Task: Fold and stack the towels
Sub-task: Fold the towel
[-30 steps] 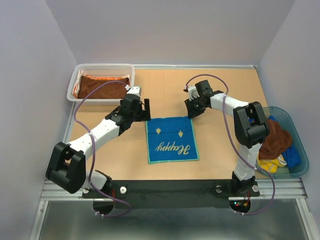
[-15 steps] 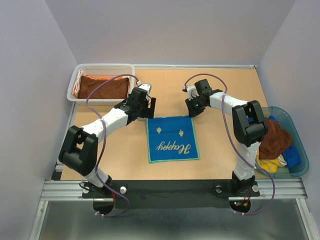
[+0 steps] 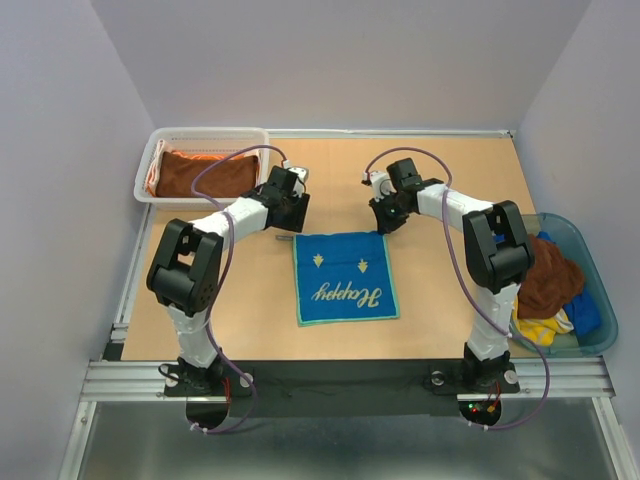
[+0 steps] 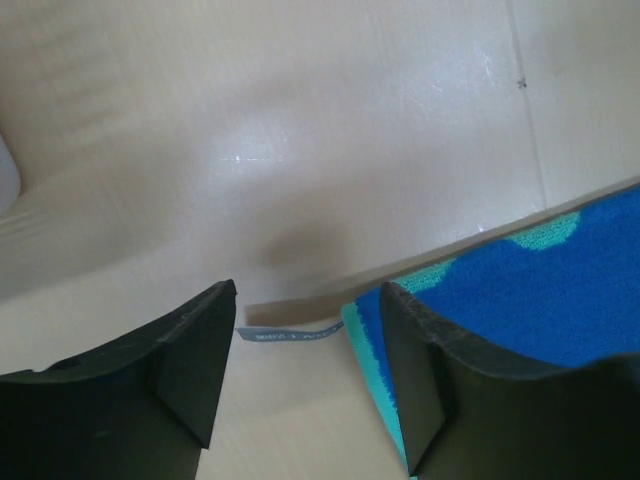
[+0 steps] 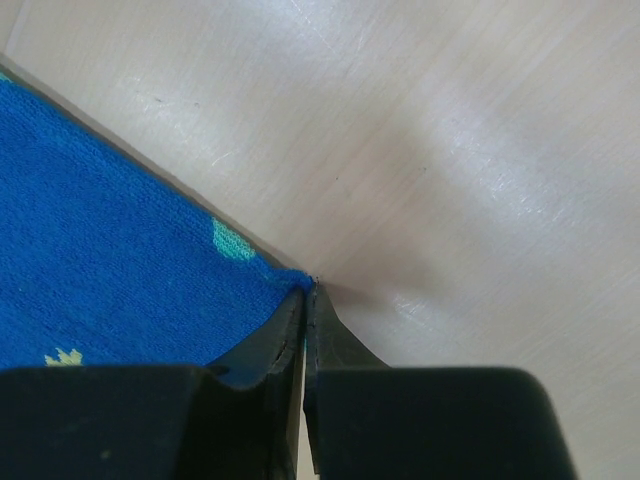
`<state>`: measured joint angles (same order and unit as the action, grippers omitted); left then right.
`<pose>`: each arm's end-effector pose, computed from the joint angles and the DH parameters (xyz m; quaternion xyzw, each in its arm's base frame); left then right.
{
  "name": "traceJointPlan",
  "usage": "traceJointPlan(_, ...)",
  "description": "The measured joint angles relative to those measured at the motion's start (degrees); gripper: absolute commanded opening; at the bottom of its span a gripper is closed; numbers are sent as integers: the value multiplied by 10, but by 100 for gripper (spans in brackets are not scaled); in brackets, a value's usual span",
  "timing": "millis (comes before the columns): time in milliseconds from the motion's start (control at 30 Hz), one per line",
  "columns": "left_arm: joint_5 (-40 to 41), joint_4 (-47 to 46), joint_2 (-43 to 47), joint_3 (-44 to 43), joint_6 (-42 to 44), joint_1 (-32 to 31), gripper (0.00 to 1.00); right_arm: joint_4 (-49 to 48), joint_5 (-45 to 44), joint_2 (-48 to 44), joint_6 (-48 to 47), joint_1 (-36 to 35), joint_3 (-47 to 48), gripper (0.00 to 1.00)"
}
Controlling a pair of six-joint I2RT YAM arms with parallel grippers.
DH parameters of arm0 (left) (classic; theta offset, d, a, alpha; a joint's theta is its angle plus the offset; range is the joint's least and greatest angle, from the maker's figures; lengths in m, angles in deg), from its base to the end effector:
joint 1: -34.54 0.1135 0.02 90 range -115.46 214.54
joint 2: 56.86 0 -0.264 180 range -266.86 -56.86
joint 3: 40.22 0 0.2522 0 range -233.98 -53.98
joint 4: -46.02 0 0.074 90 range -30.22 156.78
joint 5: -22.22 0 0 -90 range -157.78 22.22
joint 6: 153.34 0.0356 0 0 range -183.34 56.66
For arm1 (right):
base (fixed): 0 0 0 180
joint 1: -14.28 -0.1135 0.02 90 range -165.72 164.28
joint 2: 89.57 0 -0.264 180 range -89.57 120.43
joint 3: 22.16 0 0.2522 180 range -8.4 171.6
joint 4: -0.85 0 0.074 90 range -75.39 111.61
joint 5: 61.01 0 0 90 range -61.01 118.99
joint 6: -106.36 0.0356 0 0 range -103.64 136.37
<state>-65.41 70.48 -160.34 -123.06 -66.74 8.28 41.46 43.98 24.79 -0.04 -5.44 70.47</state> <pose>0.3548 -0.1734 0.2037 0.1754 0.9073 -0.0792 0.3740 0.3861 0.1482 0.1646 -0.3281 0.9056 0.1335 0.2332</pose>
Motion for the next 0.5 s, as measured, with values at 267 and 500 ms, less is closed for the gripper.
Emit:
traceJointPlan(267, -54, 3, -22, -5, 2, 9, 57, 0, -12, 0, -2, -2, 1, 1)
traceJointPlan(500, -82, 3, -26, -5, 4, 9, 54, 0, -12, 0, -2, -3, 1, 1)
